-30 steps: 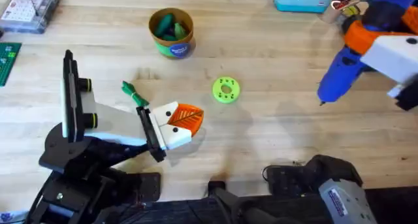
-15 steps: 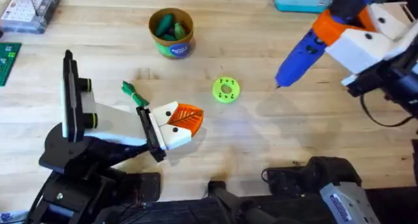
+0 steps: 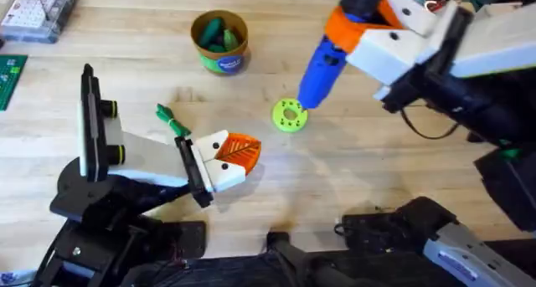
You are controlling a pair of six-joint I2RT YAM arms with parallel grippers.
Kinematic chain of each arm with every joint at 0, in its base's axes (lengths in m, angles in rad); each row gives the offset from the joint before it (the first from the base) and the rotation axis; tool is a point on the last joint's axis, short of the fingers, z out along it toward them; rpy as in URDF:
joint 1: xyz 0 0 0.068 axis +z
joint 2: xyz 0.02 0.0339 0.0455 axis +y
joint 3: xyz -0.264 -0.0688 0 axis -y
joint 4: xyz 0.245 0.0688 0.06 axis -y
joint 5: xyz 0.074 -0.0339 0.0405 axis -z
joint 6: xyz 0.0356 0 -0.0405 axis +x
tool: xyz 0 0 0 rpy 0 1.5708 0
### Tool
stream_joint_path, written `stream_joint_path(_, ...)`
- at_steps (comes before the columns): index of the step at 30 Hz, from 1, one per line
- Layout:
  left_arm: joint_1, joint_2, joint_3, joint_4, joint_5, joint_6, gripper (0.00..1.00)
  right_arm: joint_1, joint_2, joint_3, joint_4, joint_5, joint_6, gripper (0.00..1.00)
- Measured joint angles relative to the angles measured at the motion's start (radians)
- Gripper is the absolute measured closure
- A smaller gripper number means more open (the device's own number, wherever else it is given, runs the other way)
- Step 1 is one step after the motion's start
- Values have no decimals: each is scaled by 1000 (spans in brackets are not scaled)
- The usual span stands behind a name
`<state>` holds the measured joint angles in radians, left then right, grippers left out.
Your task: Pick up the gripper from the table and insert it into the empty holder that is missing its gripper. Then pick up a screw, insert it into the mounting hole, and use the screwdriver to tighten it. Finally, clean up the table by picking up the vegetable and placing it into the bucket.
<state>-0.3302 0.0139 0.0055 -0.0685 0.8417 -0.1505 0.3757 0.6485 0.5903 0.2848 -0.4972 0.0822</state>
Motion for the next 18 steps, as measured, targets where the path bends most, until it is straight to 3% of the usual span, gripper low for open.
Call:
stream_joint_path(9, 0, 0, 0, 0, 0, 0, 991, 223, 173, -5, 288, 49, 9, 963)
stream_joint_path(18, 0, 0, 0, 0, 0, 0, 991, 367, 273, -6, 571, 68, 102, 962)
